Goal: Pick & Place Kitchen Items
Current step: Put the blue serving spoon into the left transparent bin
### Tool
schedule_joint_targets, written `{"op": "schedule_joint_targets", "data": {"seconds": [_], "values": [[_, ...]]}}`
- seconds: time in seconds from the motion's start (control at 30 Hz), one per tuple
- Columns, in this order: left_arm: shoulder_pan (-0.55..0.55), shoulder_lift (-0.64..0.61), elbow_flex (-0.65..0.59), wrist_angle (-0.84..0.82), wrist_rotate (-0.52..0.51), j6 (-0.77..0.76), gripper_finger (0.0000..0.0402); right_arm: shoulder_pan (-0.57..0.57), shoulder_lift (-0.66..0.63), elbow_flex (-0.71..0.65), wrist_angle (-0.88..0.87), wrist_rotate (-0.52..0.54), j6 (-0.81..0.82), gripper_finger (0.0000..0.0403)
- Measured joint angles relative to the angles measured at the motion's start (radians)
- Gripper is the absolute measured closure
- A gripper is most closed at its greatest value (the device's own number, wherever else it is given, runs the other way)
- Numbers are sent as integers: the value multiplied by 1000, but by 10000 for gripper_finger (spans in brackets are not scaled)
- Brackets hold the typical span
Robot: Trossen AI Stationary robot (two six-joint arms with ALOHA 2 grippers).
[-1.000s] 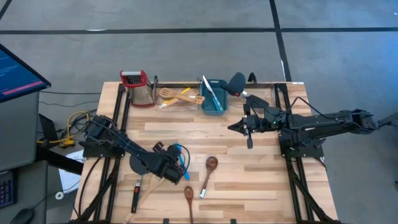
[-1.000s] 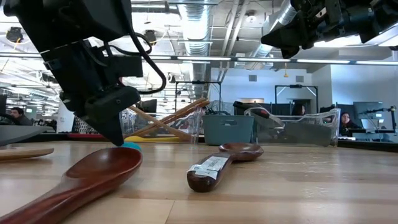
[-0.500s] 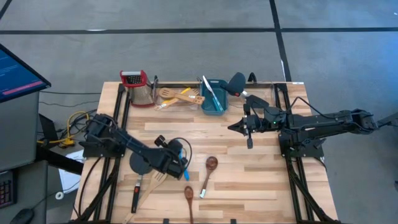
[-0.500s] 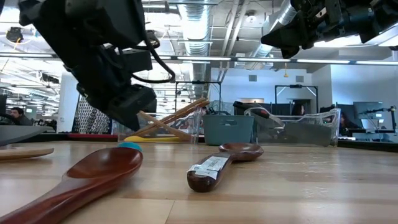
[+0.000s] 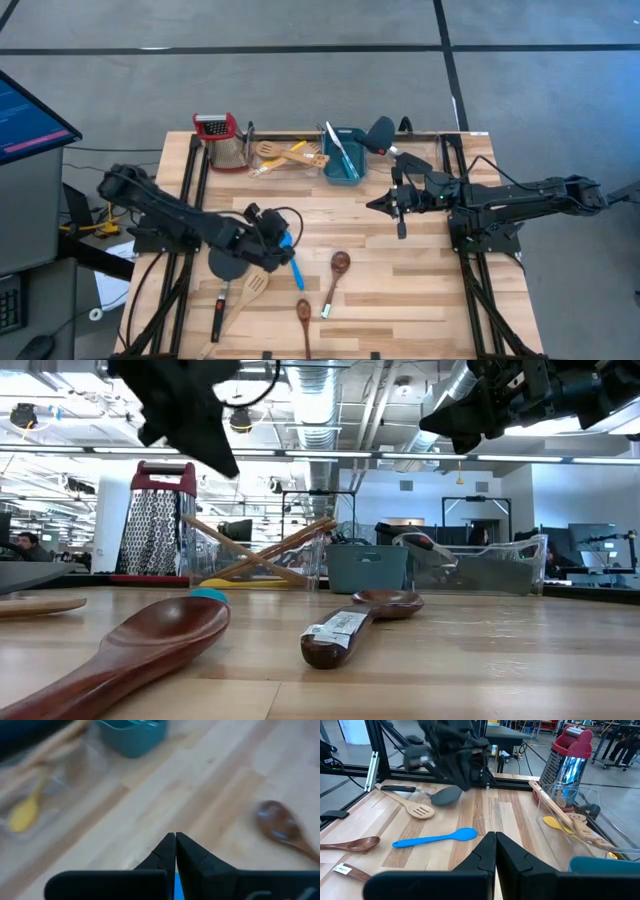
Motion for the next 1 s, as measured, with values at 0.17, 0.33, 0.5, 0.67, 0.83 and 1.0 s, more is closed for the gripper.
{"op": "schedule_joint_targets", "data": {"seconds": [0.17,0.33,0.5,0.67,0.83,1.0], "values": [[-53,-39,0,9,39,0,400,0,9,0,26,0,66,401],[-116,-2,0,32,54,-3,400,28,31,-1,54,0,139,402],[-142,70,0,97,154,-4,400,90,116,59,44,0,141,402],[-134,169,0,189,298,-4,400,140,234,171,47,0,124,402],[-119,251,0,187,359,-34,400,166,319,265,-9,0,46,403],[-97,291,0,195,396,-59,400,169,361,293,-52,0,27,403]]}}
